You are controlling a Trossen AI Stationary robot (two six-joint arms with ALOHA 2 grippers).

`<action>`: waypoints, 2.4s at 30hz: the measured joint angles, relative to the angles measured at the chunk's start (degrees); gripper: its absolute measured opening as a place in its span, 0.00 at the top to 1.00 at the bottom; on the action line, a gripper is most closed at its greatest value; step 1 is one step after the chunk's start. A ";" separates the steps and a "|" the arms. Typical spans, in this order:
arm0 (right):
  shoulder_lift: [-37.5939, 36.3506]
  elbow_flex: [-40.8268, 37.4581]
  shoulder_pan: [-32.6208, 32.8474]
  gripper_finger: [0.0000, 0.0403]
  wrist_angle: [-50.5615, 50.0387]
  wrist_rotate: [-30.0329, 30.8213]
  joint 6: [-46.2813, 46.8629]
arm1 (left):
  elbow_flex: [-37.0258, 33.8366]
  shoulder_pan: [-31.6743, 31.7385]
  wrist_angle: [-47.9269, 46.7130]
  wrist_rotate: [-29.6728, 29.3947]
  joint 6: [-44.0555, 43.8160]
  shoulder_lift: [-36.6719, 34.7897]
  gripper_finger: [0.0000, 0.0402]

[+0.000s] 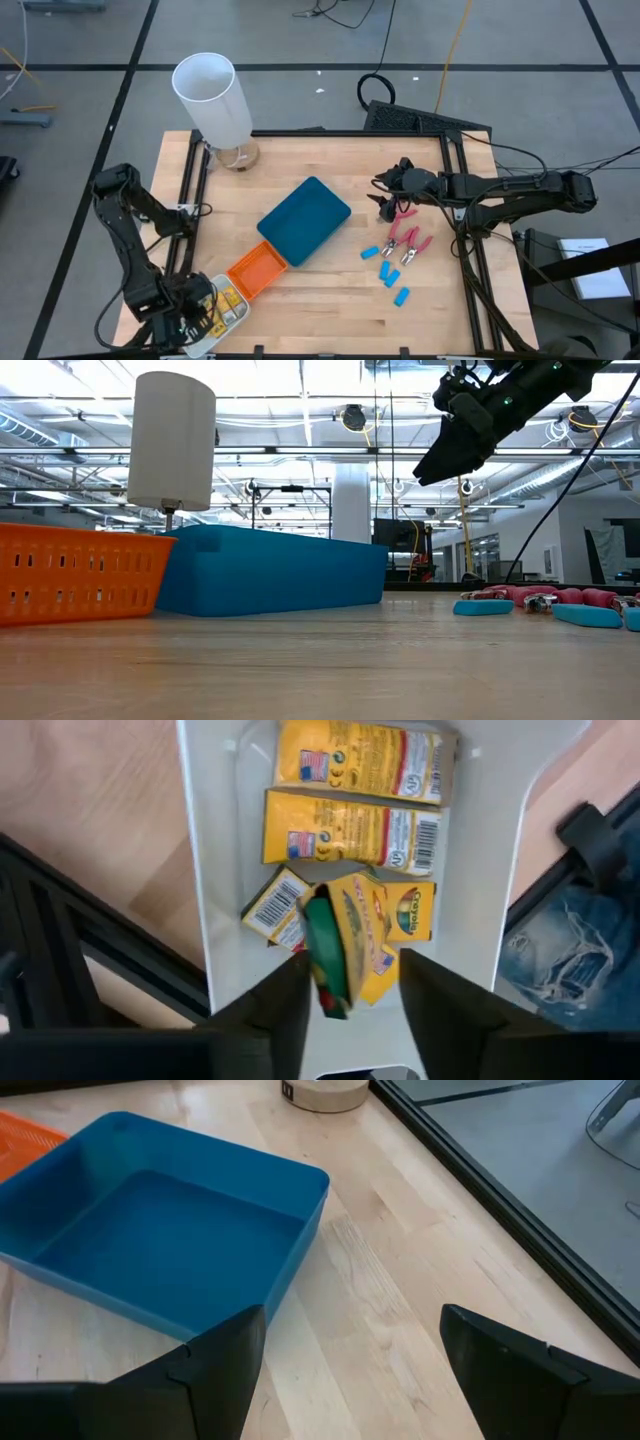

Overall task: Pick & Place School Supplies
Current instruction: Put the yellow crayon box into the white bin, then put the blue eraser into the orange bin

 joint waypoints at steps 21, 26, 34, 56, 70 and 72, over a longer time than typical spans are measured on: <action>-0.01 -2.43 0.00 0.28 2.87 -0.07 -0.61 | -4.35 0.56 1.90 9.10 -1.90 -0.02 0.39; -0.01 -2.73 -0.06 0.28 4.22 -0.04 -1.36 | -4.37 2.96 6.55 9.57 -1.81 -0.02 0.39; -0.02 -2.73 -0.07 0.28 5.64 -0.11 -1.77 | -4.33 7.72 10.20 9.52 -0.25 -0.05 0.39; -0.02 -2.73 -0.07 0.28 5.44 -0.17 -4.80 | -3.89 36.08 35.35 -14.31 62.98 -4.77 0.39; -0.04 -2.73 -0.07 0.28 -6.23 -0.15 0.81 | -7.18 61.54 55.35 -5.74 97.05 1.80 0.39; -0.04 -2.73 0.07 0.28 -9.34 -0.50 4.18 | -9.72 65.13 63.08 -1.51 98.48 3.92 0.39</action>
